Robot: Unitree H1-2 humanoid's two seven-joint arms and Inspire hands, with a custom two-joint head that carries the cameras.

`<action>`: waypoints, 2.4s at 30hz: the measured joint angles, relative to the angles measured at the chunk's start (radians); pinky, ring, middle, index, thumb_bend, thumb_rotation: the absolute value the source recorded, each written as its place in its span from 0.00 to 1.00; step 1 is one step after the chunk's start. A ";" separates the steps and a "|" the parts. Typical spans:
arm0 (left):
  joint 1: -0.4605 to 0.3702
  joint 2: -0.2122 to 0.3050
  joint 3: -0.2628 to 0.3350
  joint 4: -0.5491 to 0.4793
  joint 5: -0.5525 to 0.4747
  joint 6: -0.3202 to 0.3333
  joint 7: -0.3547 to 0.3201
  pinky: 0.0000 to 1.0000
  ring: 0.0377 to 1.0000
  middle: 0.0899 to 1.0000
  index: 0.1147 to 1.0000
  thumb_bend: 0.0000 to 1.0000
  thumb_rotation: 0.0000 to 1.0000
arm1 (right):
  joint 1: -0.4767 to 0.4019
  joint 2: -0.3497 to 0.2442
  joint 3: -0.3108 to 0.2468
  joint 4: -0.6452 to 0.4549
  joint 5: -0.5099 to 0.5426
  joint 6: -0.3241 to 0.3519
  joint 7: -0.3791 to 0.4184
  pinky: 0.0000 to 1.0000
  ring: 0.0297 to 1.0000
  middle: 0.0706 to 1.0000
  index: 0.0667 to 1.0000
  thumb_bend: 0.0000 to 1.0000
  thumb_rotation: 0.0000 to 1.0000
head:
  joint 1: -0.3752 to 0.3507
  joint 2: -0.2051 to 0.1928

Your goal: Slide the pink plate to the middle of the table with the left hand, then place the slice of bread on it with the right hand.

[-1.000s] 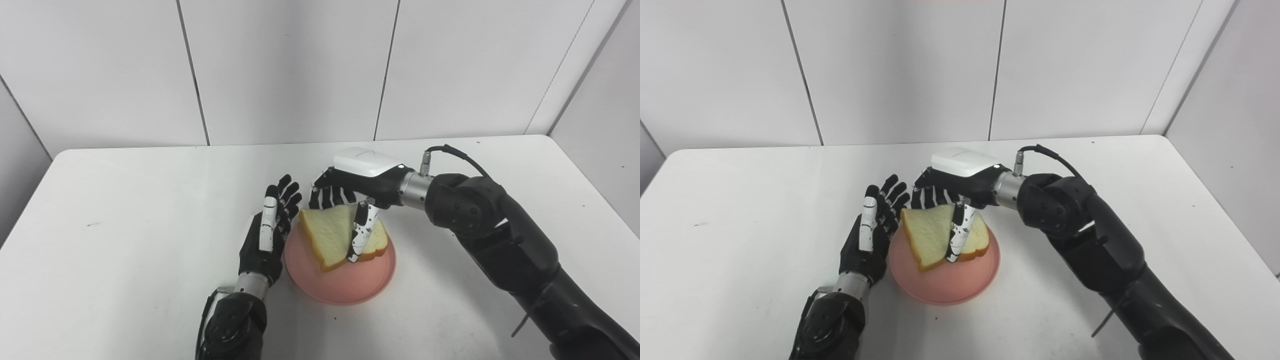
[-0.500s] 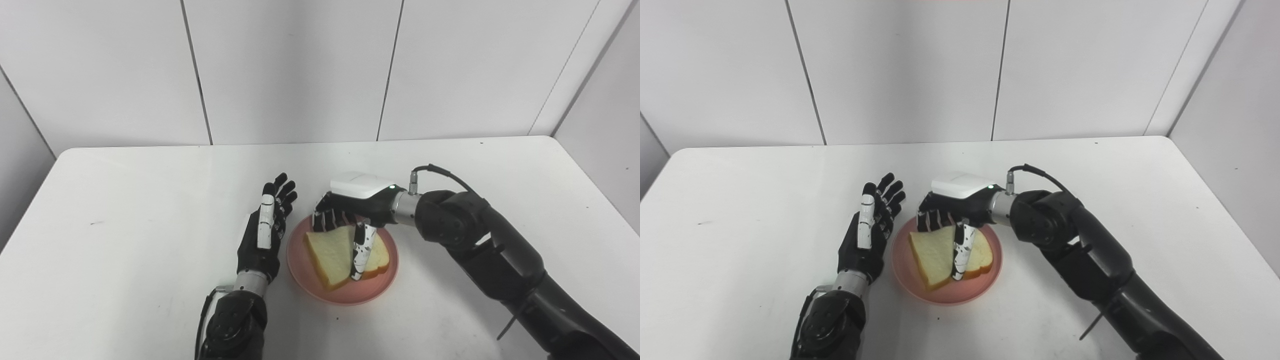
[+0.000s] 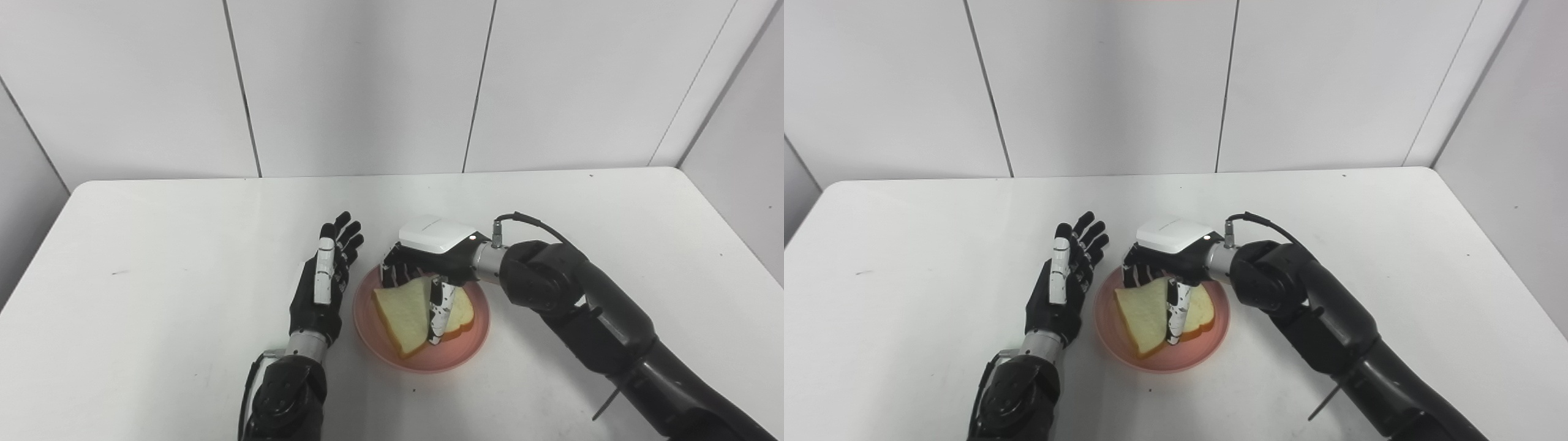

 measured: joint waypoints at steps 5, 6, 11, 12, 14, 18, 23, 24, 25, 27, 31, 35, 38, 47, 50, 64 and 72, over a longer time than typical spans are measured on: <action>0.000 0.000 0.002 0.000 0.000 0.000 0.000 0.97 0.92 0.91 0.88 0.70 1.00 | 0.017 -0.008 0.002 -0.029 -0.042 -0.046 -0.009 0.66 0.73 0.75 0.74 0.89 0.36 | -0.002 0.002; 0.000 0.000 0.002 0.001 0.000 -0.001 -0.001 0.98 0.92 0.91 0.88 0.70 1.00 | 0.018 -0.010 0.002 -0.030 -0.048 -0.055 -0.010 0.67 0.74 0.76 0.75 0.91 0.36 | -0.002 0.002; -0.004 -0.001 0.006 0.005 -0.004 -0.003 -0.001 0.98 0.93 0.91 0.87 0.70 0.99 | 0.019 -0.025 -0.004 -0.056 -0.060 -0.082 -0.014 0.76 0.79 0.79 0.78 0.95 0.37 | -0.003 0.000; -0.005 -0.001 0.007 0.006 -0.004 -0.003 -0.001 0.98 0.93 0.91 0.87 0.70 0.99 | 0.019 -0.026 -0.007 -0.065 -0.060 -0.082 -0.010 0.78 0.80 0.79 0.79 0.96 0.37 | -0.003 0.000; -0.006 -0.001 0.008 0.008 -0.004 -0.003 -0.001 0.98 0.93 0.91 0.87 0.70 0.99 | 0.018 -0.029 -0.010 -0.079 -0.060 -0.082 0.004 0.80 0.81 0.81 0.81 0.97 0.38 | -0.003 0.000; -0.006 -0.001 0.007 0.008 -0.004 -0.003 -0.001 1.00 0.94 0.91 0.87 0.71 1.00 | 0.018 -0.038 -0.014 -0.096 -0.059 -0.079 0.050 0.83 0.83 0.83 0.84 1.00 0.41 | -0.002 -0.002; -0.006 -0.001 0.006 0.008 -0.002 -0.003 -0.001 1.00 0.94 0.91 0.88 0.70 1.00 | 0.018 -0.054 -0.034 -0.110 -0.069 -0.074 0.084 0.83 0.84 0.84 0.85 1.00 0.39 | -0.002 -0.002; -0.006 -0.001 0.006 0.008 -0.002 -0.003 -0.002 1.00 0.94 0.91 0.88 0.70 1.00 | 0.018 -0.057 -0.041 -0.120 -0.069 -0.072 0.090 0.83 0.84 0.84 0.85 1.00 0.39 | -0.002 -0.002; -0.006 -0.001 0.006 0.007 -0.002 -0.003 -0.002 1.00 0.94 0.91 0.88 0.70 1.00 | 0.018 -0.058 -0.046 -0.126 -0.065 -0.071 0.092 0.84 0.84 0.84 0.85 1.00 0.39 | -0.002 -0.002; -0.006 -0.001 0.005 0.007 -0.002 -0.003 -0.002 1.00 0.94 0.91 0.88 0.70 1.00 | 0.020 -0.058 -0.064 -0.138 -0.052 -0.069 0.097 0.85 0.84 0.84 0.86 1.00 0.39 | -0.002 0.000; -0.006 -0.001 0.005 0.007 -0.002 -0.003 -0.002 1.00 0.94 0.92 0.88 0.71 1.00 | 0.030 -0.063 -0.101 -0.170 -0.034 -0.056 0.117 0.88 0.87 0.85 0.87 0.98 0.40 | 0.000 -0.002; -0.006 -0.001 0.002 0.008 0.001 -0.003 -0.002 1.00 0.93 0.92 0.89 0.71 1.00 | 0.054 -0.065 -0.168 -0.190 0.020 -0.013 0.119 0.90 0.89 0.87 0.88 0.98 0.43 | -0.002 -0.006; -0.006 0.000 0.003 0.008 0.001 -0.003 -0.002 1.00 0.93 0.92 0.89 0.71 1.00 | 0.085 -0.064 -0.228 -0.190 0.068 0.025 0.112 0.82 0.91 0.92 0.90 0.91 0.53 | 0.009 -0.011; 0.003 0.002 0.013 -0.005 -0.003 -0.006 -0.002 0.99 0.94 0.95 0.95 0.71 1.00 | 0.261 0.092 -0.458 -0.108 0.318 0.105 -0.125 0.82 0.93 0.99 0.99 0.71 0.82 | 0.011 -0.011; 0.020 0.006 0.015 -0.026 -0.004 -0.005 -0.002 0.99 0.95 0.96 0.95 0.71 1.00 | 0.300 0.149 -0.483 -0.110 0.360 0.126 -0.189 0.90 0.96 0.99 1.00 0.69 0.92 | 0.008 -0.009; 0.056 0.014 0.017 -0.075 -0.012 0.011 -0.010 1.00 0.97 0.97 0.95 0.71 1.00 | 0.359 0.344 -0.586 -0.083 0.630 0.161 -0.395 1.00 1.00 1.00 1.00 0.72 0.95 | 0.002 -0.012; 0.058 0.019 0.018 -0.076 -0.009 0.010 -0.024 1.00 0.98 0.98 0.95 0.71 1.00 | 0.384 0.389 -0.602 -0.024 0.688 0.096 -0.481 1.00 1.00 1.00 1.00 0.67 0.97 | 0.008 -0.011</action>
